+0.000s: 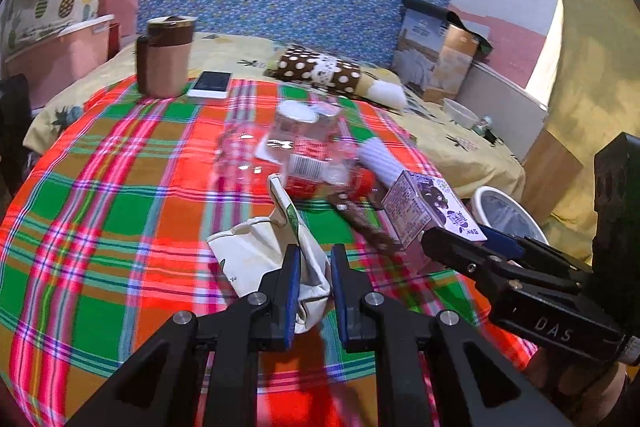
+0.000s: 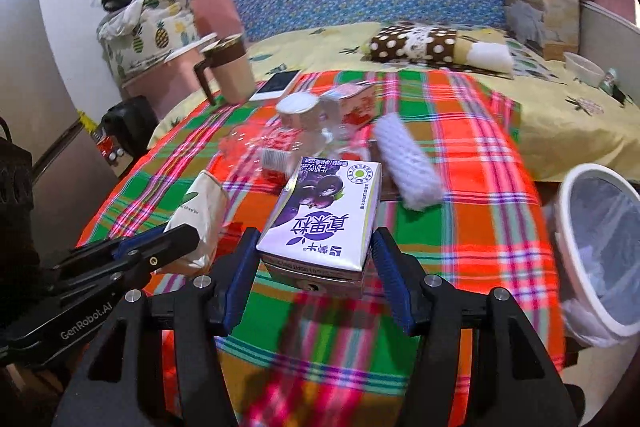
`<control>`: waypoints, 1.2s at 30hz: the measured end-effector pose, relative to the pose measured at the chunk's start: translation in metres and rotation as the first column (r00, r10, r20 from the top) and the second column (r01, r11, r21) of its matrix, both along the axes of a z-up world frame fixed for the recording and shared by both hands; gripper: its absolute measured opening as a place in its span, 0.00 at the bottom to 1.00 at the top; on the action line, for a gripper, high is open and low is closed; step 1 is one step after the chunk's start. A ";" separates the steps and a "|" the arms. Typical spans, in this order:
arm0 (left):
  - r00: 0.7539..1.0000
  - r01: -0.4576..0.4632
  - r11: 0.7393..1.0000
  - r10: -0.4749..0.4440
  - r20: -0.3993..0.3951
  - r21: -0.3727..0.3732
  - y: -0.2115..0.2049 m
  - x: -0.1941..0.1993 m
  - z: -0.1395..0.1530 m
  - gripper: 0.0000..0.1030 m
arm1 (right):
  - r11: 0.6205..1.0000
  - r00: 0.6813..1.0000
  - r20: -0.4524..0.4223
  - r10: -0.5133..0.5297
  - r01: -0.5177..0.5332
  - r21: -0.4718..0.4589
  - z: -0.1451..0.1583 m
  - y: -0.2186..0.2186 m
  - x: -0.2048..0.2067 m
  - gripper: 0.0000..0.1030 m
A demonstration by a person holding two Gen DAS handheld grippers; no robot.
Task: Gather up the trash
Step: 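Carry the carton and paper bag over the trash bin and open both tools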
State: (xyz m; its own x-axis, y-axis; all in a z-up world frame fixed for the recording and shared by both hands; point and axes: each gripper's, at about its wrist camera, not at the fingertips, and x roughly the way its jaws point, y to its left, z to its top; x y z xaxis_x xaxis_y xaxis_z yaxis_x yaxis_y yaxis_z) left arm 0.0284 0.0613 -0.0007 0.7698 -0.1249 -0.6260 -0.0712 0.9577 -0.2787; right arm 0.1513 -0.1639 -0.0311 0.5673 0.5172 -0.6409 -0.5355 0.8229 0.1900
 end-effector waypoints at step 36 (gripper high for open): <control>0.880 0.472 0.880 -0.474 0.039 0.041 -0.214 0.090 0.022 0.15 | 0.896 0.897 0.009 -0.443 0.443 0.025 -0.008 -0.179 0.026 0.57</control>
State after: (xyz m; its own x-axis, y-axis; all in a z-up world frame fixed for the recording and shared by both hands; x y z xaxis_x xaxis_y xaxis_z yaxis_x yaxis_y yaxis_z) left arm 0.1186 -0.1522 0.0217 0.6520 -0.4634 -0.6001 0.4048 0.8820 -0.2414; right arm 0.1776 -0.3425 -0.0388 0.7495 0.2242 -0.6229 -0.1195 0.9713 0.2058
